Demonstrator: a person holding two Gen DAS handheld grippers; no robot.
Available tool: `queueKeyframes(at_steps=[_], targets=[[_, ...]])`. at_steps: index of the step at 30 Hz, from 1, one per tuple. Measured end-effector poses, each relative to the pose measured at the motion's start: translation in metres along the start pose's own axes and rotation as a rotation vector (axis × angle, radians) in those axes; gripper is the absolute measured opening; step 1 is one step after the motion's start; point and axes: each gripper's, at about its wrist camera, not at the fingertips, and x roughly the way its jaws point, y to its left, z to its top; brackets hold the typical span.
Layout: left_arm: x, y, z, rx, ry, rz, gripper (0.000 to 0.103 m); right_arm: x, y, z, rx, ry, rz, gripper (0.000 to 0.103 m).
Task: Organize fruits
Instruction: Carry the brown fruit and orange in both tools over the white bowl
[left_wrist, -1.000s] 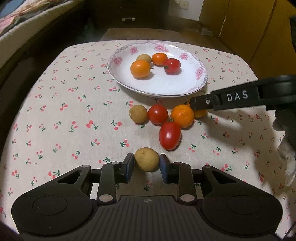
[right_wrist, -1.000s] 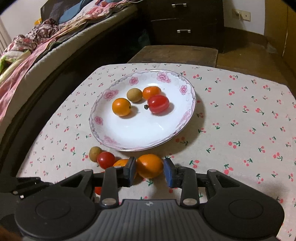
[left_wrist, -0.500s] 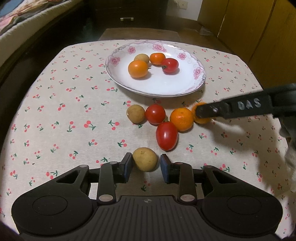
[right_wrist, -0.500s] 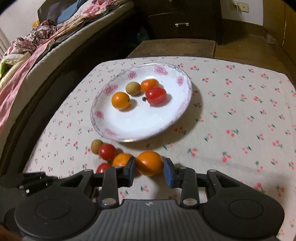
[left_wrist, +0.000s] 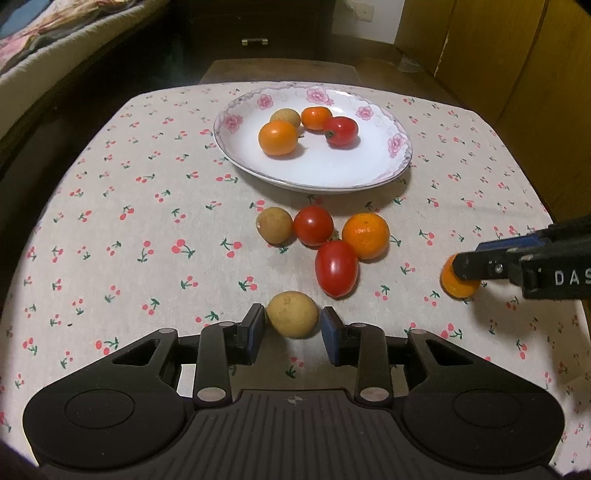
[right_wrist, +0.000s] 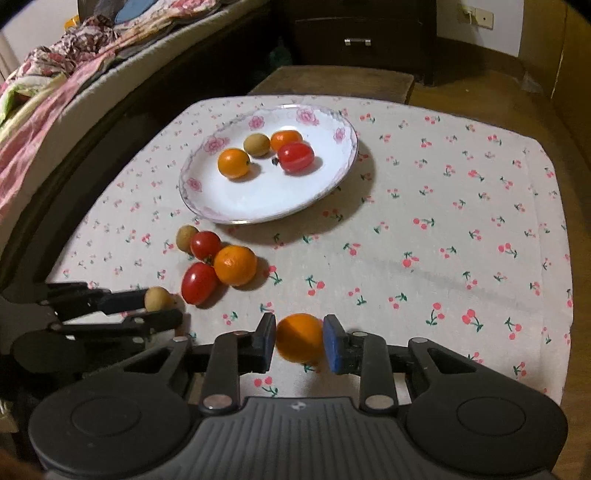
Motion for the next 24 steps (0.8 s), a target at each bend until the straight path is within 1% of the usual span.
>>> queueKeyframes(at_steps=[6, 12, 17, 22, 24], targets=[[0.003, -0.005, 0.002, 0.022, -0.006, 0.0, 0.048, -0.001, 0.001, -0.002, -0.014, -0.001, 0.0, 0.031], [0.003, -0.005, 0.001, 0.03, -0.005, 0.001, 0.048, -0.001, 0.004, -0.003, -0.035, -0.001, -0.009, 0.031], [0.003, -0.007, 0.0, 0.044, -0.003, 0.013, 0.048, -0.003, 0.012, -0.01, -0.093, 0.005, -0.035, 0.034], [0.004, -0.007, 0.001, 0.044, -0.003, 0.012, 0.049, 0.003, 0.012, -0.016, -0.097, 0.031, -0.036, 0.035], [0.004, -0.007, 0.001, 0.04, -0.004, 0.011, 0.048, 0.003, 0.012, -0.017, -0.096, 0.015, -0.039, 0.034]])
